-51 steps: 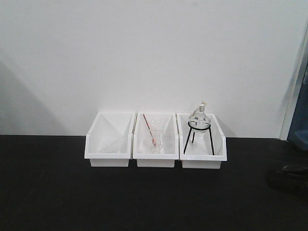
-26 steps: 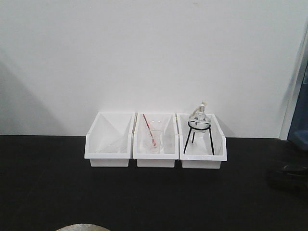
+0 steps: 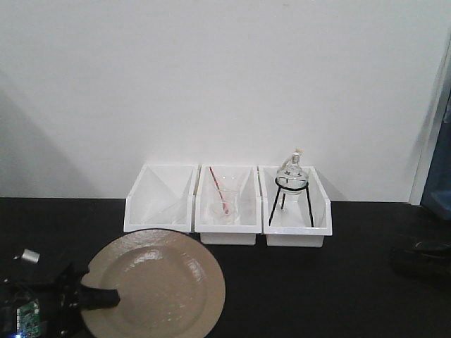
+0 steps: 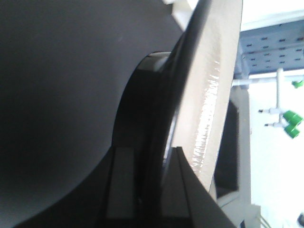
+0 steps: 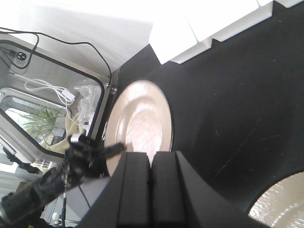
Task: Arrange circular plates on left workspace
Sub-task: 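Grasp the tan plate's rim with the left gripper and lift it, then carry the plate to the counter center in front of the bins, set it down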
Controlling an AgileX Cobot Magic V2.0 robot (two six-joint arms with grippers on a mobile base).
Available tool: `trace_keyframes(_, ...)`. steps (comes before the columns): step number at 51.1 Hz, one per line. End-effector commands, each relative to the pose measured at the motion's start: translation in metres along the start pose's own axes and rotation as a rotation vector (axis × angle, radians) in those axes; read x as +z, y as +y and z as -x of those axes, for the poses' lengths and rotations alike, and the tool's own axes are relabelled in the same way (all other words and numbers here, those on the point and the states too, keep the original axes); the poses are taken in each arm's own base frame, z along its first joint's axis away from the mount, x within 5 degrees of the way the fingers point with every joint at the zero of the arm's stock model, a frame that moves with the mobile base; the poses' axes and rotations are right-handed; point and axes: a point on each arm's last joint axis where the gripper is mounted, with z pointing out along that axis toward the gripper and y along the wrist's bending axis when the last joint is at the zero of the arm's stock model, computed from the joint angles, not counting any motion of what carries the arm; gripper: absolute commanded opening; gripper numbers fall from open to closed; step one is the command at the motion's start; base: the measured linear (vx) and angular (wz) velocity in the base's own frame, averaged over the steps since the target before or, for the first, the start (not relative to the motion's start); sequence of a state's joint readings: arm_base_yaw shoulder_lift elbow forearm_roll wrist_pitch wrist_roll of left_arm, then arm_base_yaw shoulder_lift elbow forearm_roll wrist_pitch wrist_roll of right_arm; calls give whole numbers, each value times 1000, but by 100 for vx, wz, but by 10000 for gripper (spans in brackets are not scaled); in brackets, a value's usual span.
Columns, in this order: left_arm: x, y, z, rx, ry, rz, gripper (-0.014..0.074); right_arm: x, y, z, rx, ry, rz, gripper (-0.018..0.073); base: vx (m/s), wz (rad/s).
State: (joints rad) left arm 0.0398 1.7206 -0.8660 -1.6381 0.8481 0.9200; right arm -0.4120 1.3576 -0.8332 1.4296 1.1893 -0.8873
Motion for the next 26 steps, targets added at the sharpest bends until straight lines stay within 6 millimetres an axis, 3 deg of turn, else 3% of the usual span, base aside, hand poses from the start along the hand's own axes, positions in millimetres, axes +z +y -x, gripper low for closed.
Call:
trace_keyframes(1, 15, -40, 13, -22, 6, -163, -1, -5, 18, 6, -33, -37, 89, -2, 0, 0)
trace_keyframes(13, 73, -37, 14, -68, 91, -137, -1, -5, 18, 6, -34, -37, 88, -2, 0, 0)
trace_keyframes(26, 99, -20, 5, -90, 116, -71, 6, -5, 18, 6, -48, -37, 88, -2, 0, 0)
